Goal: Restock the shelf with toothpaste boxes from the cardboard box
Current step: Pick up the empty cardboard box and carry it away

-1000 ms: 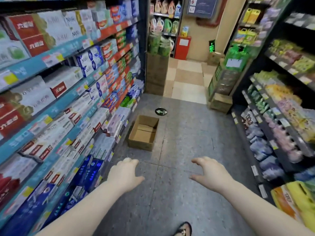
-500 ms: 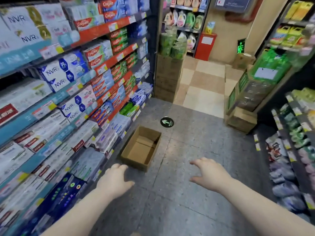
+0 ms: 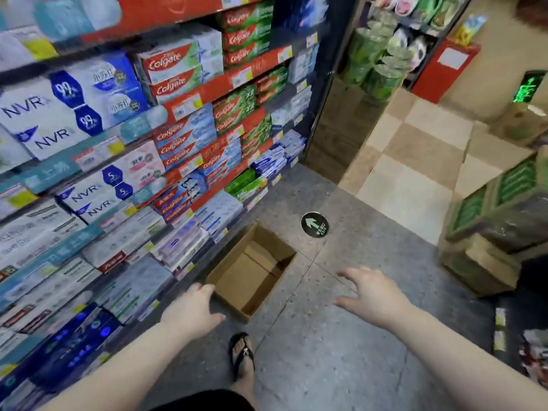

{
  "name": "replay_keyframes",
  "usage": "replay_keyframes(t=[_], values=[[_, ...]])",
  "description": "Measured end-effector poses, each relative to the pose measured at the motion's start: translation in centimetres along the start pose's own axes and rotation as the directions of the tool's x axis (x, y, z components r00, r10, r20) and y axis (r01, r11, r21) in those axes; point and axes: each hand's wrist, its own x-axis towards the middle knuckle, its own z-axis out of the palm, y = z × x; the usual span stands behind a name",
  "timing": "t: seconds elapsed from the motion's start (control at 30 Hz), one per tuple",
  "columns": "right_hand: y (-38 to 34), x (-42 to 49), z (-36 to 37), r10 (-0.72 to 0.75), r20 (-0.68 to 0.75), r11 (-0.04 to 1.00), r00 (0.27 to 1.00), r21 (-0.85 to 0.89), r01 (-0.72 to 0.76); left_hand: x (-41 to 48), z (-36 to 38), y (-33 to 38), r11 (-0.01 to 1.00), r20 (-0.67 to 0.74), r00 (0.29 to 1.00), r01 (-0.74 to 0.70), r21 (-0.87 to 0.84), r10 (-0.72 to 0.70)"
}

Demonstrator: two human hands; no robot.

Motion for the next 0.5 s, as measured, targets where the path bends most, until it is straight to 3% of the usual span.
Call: replay_keyframes(t=[0.23,0.37,0.5], values=[[1.7,14.0,-5.3,-0.048,0.06,0.999,0.997,0.021,0.047,10.1,-4.7,3.4,0.995,0.0,0.996,0.085,-0.044,-0.085],[1.5,22.7,-6.9,-0.152,0.119,0.988,0.981,-0.012,0.155,14.5,-4.9,4.2,0.988,-0.021,0.99,0.141,-0.068,-0.143],[0.7,31.6,-7.0,-0.243,0.179,0.966,0.953,-0.041,0.254,18.6,-3.3,5.5,0.944,0.046,0.961,0.278,-0.179,-0.274]])
